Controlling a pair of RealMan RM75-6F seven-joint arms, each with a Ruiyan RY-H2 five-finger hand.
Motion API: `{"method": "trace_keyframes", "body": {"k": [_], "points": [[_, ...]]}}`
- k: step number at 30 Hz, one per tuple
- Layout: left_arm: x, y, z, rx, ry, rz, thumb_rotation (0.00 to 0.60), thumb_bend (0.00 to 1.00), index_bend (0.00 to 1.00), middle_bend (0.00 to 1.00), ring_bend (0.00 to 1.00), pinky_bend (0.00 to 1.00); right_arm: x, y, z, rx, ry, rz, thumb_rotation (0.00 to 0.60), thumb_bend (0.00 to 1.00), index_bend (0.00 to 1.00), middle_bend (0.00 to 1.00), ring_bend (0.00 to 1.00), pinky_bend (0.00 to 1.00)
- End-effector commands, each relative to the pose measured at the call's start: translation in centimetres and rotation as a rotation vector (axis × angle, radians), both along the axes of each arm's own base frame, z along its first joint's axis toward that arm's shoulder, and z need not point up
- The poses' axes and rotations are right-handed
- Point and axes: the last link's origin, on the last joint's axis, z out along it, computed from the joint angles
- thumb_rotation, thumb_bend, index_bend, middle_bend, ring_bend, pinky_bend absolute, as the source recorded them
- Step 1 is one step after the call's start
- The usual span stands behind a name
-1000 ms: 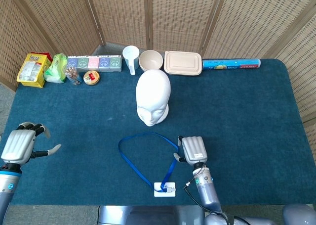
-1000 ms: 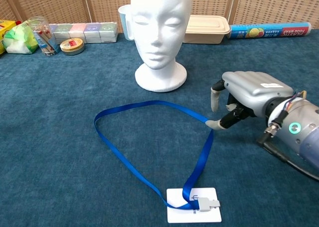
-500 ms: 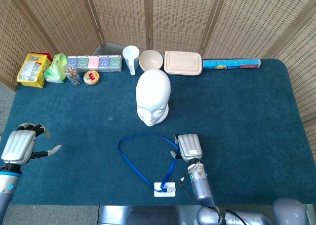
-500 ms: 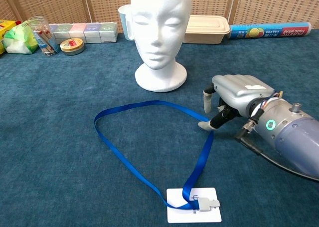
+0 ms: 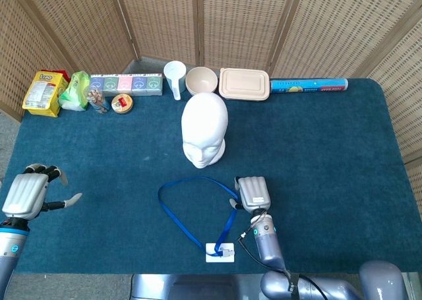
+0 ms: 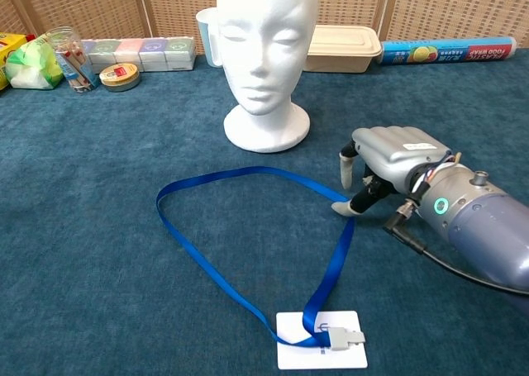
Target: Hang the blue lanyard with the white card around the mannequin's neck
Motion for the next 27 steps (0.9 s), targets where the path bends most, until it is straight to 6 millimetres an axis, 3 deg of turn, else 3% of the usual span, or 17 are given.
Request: {"method": "trace_keyframes", "body": {"k": [1, 27], "points": [[0.0, 0.0, 0.0, 0.000, -0.001, 0.001, 0.304, 0.15, 0.52, 0.45, 0.38, 0.24, 0.0, -0.1, -0.1, 0.003, 0.004, 0.003, 0.445, 0.33, 0.48, 1.00, 1.00, 1.00], [-0.1, 0.1, -0.3, -0.003, -0.005, 0.001, 0.305, 0.15, 0.52, 0.45, 0.38, 0.24, -1.0, -0.6, -0.5, 0.022, 0.045, 0.001, 0.442, 0.47, 0.54, 1.00, 1.00, 1.00]]}}
